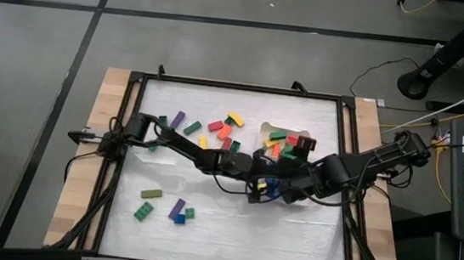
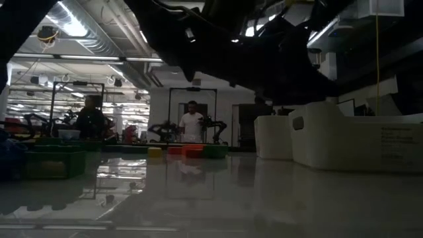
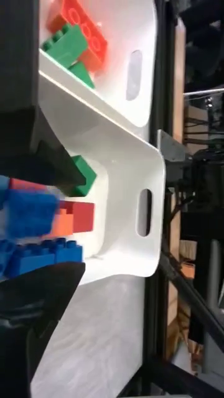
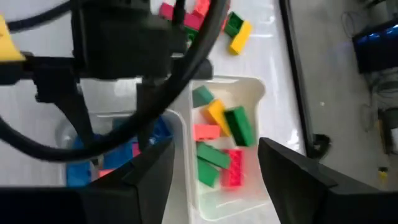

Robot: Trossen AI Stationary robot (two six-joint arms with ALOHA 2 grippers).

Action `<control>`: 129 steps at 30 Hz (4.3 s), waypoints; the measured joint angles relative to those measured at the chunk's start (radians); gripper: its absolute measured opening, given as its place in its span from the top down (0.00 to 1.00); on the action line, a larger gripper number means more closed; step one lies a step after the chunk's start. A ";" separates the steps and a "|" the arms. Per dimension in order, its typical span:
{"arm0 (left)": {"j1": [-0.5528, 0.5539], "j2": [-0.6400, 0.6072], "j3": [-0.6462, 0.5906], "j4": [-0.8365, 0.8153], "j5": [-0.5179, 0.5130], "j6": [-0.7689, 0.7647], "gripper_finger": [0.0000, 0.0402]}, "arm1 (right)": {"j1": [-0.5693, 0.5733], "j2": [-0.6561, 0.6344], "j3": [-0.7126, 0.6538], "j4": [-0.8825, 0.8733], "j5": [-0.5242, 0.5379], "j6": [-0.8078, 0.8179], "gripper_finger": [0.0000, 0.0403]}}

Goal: Sort blocks by size
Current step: Put the blue cube game piece into the bottom white bin, then put the green cube game piece into the bottom white bin

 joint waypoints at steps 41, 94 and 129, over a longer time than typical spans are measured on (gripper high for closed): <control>-0.483 -0.891 -0.450 -1.185 -0.449 -0.659 0.54 | -0.072 0.588 -0.162 1.697 -0.536 -0.420 0.42; -0.492 -0.892 -0.465 -1.188 -0.448 -0.674 0.52 | -0.103 0.870 0.087 1.545 -0.549 -0.406 0.64; -0.546 -0.890 -0.465 -1.125 -0.424 -0.810 0.52 | -0.108 0.304 0.078 -0.215 -0.227 -0.015 0.64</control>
